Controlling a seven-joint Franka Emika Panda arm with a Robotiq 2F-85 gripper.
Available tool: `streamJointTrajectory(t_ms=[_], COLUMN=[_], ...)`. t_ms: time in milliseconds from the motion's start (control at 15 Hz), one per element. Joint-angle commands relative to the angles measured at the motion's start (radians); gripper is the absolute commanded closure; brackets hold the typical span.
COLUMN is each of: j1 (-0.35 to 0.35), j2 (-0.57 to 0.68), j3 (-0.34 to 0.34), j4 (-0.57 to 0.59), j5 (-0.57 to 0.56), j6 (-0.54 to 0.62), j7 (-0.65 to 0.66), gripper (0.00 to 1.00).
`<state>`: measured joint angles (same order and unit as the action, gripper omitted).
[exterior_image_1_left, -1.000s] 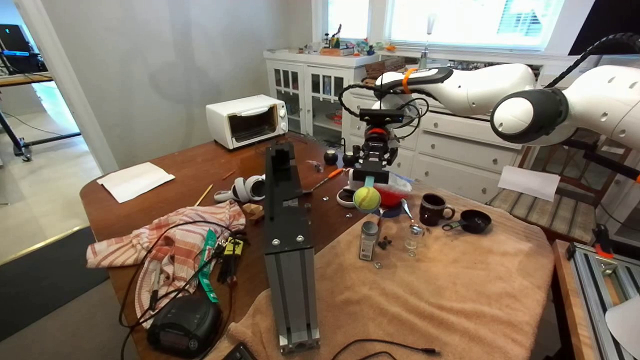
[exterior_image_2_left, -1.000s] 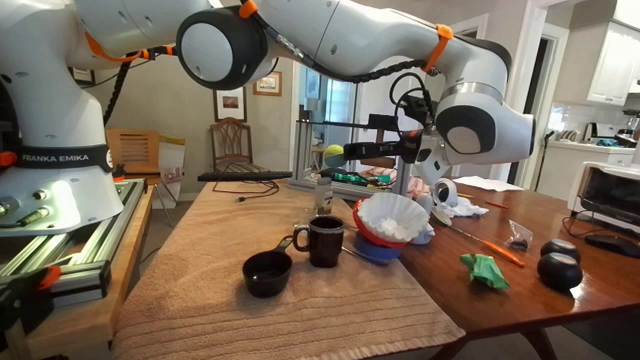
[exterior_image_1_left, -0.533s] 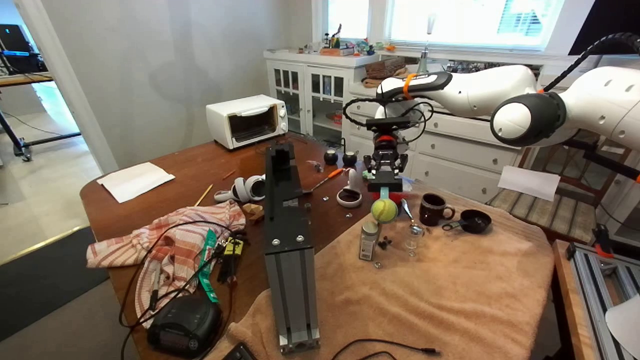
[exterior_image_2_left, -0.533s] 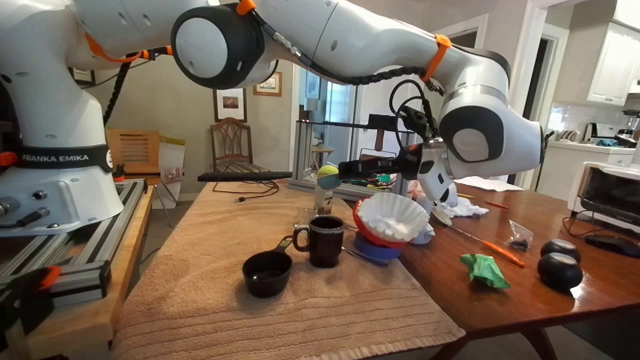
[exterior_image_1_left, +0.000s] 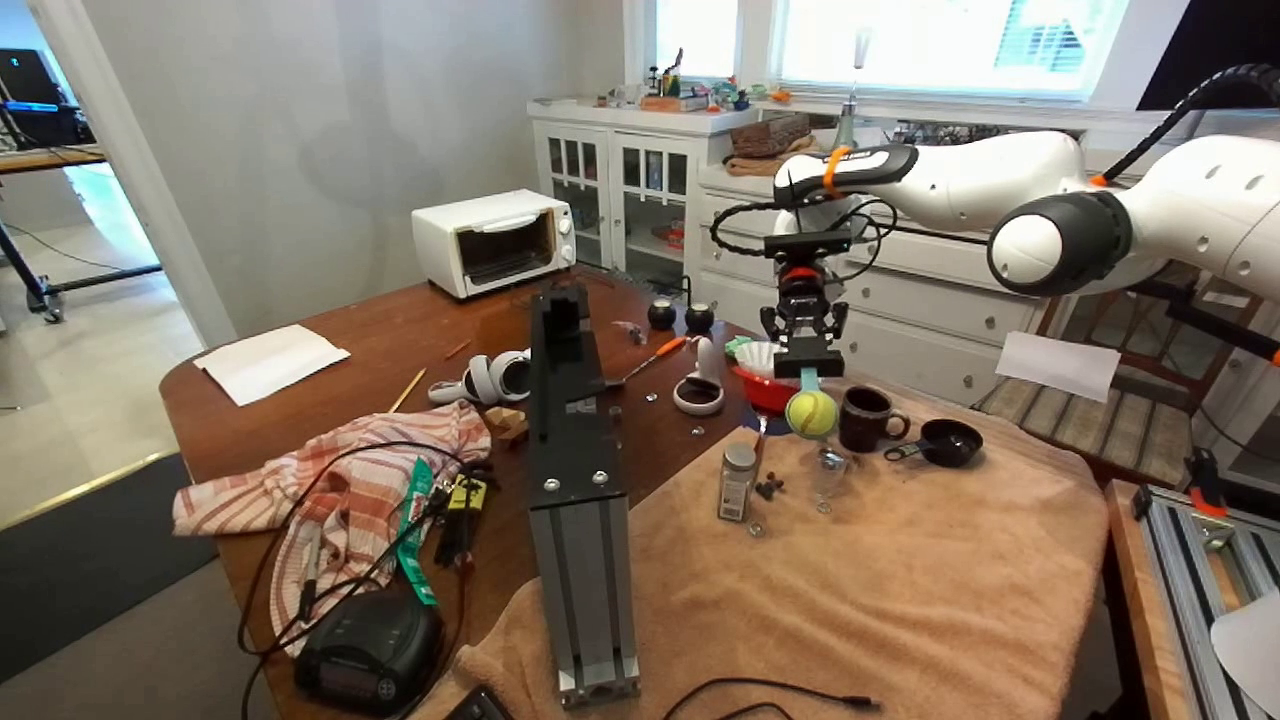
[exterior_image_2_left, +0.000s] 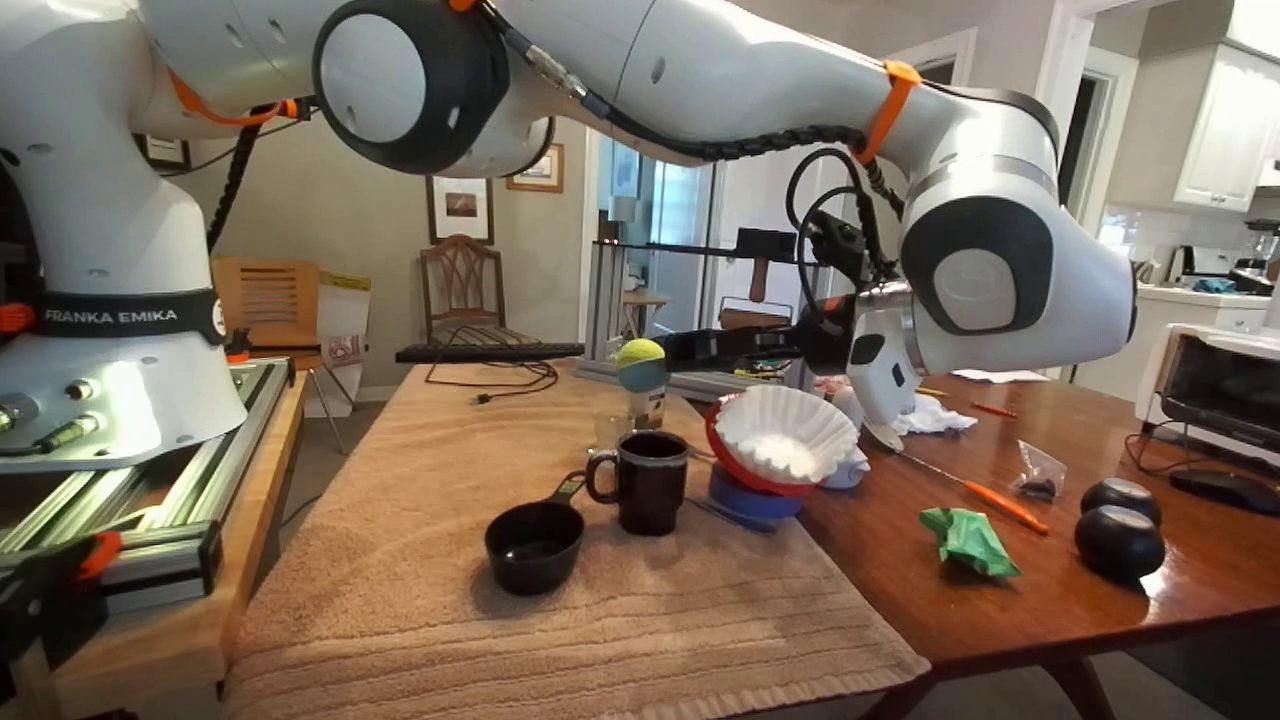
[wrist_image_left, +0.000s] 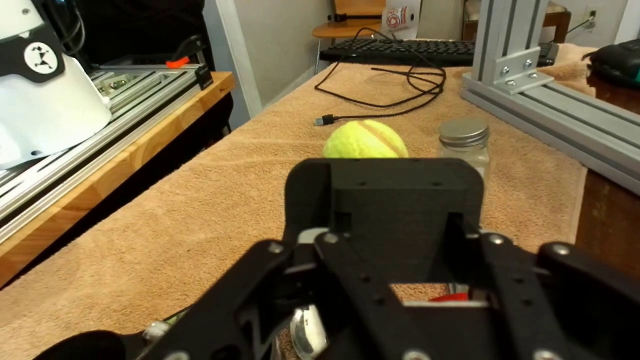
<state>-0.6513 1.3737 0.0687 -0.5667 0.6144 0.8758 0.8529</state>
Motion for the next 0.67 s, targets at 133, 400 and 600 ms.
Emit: streamJointTrajectory(t_ms=[133, 400, 600], j1=[-0.012, -0.015, -0.012], j2=[0.021, 0.019, 0.021], j3=[-0.009, -0.019, -0.027], j4=[0.074, 0.094, 0.110], j5=[0.003, -0.016, -0.044], j6=[-0.006, -0.007, -0.003], j7=[0.007, 0.020, 0.011], gripper=[0.78, 0.78, 0.78])
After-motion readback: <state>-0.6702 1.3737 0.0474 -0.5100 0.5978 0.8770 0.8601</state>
